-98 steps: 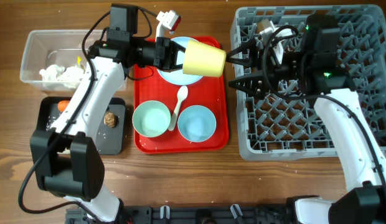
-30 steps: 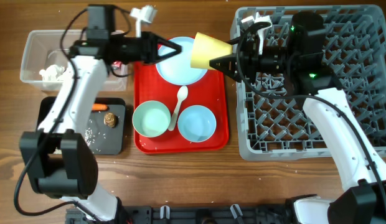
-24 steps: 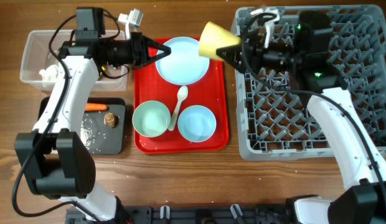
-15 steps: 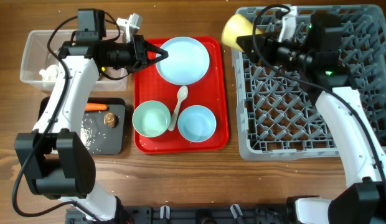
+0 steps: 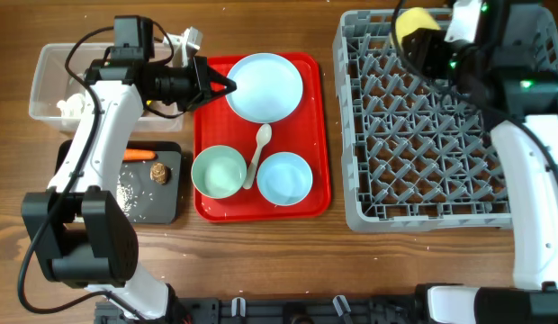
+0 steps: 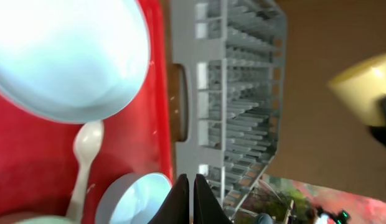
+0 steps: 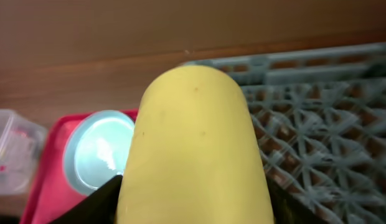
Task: Sort waste into correct bins and load items into the dishwasher rack
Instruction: 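Lower the yellow cup upside down into the dish rack with right gripper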
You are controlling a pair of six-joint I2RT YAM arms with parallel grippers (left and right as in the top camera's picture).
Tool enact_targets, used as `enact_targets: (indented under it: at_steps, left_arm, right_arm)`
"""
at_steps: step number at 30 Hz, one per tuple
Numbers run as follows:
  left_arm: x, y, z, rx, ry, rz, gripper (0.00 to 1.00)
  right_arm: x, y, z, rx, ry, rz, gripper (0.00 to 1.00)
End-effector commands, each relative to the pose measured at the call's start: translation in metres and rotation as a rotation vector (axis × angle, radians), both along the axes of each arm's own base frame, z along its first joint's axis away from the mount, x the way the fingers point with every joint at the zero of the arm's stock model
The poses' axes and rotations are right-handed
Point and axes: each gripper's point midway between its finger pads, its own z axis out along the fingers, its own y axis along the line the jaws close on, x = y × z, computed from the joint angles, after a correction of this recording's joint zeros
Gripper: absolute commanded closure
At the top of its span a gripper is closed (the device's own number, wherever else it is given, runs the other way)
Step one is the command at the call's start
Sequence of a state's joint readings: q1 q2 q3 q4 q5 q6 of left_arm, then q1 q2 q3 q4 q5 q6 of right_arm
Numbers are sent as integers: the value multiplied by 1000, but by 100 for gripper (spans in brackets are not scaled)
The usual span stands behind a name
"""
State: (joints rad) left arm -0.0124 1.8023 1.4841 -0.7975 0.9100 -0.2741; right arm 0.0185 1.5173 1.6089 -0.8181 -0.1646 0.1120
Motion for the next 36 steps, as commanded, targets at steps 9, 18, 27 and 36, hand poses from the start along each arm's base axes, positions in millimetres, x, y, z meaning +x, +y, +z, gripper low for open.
enact_targets:
  at_steps: [9, 18, 27, 36]
  left_arm:
    - [9, 27, -37, 341, 4, 108, 96]
    - [7, 15, -48, 489, -25, 95, 96]
    - [5, 14, -54, 583, -40, 97, 96]
    - [3, 14, -55, 586, -31, 94, 96]
  right_arm:
    - [18, -14, -66, -91, 292, -27, 61]
    - [40, -21, -109, -144, 359, -26, 62]
    - [41, -26, -136, -187, 427, -21, 68]
    - [27, -27, -142, -195, 488, -8, 80]
